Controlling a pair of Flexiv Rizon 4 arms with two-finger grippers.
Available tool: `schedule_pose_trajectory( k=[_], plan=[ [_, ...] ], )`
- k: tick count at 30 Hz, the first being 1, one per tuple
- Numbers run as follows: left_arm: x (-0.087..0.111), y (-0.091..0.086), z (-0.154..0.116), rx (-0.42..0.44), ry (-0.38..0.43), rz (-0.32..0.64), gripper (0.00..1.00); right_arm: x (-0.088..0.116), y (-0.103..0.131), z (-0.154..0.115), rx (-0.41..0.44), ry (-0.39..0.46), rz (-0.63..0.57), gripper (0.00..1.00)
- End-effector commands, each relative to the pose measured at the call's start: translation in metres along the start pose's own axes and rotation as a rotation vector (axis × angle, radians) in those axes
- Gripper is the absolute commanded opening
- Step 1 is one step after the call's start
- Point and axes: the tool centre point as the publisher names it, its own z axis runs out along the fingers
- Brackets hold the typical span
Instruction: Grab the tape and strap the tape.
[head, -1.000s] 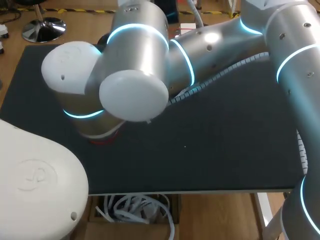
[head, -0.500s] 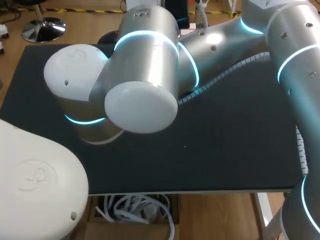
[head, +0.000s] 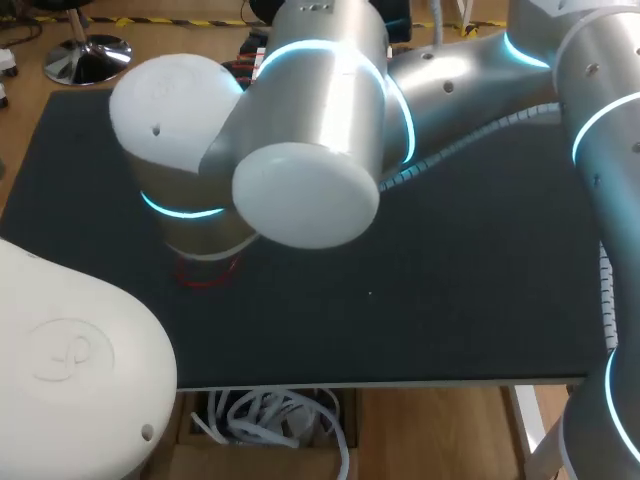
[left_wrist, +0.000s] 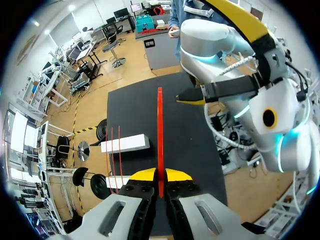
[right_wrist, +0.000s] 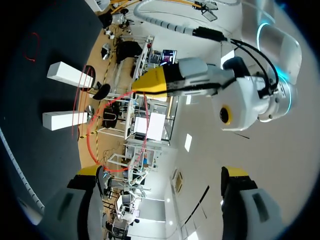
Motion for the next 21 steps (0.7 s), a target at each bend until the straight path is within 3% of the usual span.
schedule_pose_trajectory(
  k=[1,14,19,21],
  plan=[
    [0.0,0.0,-0.001,-0.004,0.003,0.0,0.0,-0.003,-0.019,0.005,-0.012,0.01,-0.001,1.0],
    [0.0,0.0,-0.001,-0.004,0.003,0.0,0.0,-0.005,-0.056,0.014,0.014,0.001,0.002,1.0],
    [0.0,0.0,-0.001,-0.004,0.003,0.0,0.0,-0.003,-0.058,0.014,0.01,-0.005,-0.019,1.0],
    [0.001,0.009,0.001,-0.01,0.01,-0.009,0.0,-0.003,-0.058,0.014,0.01,-0.005,-0.019,1.0]
  ],
)
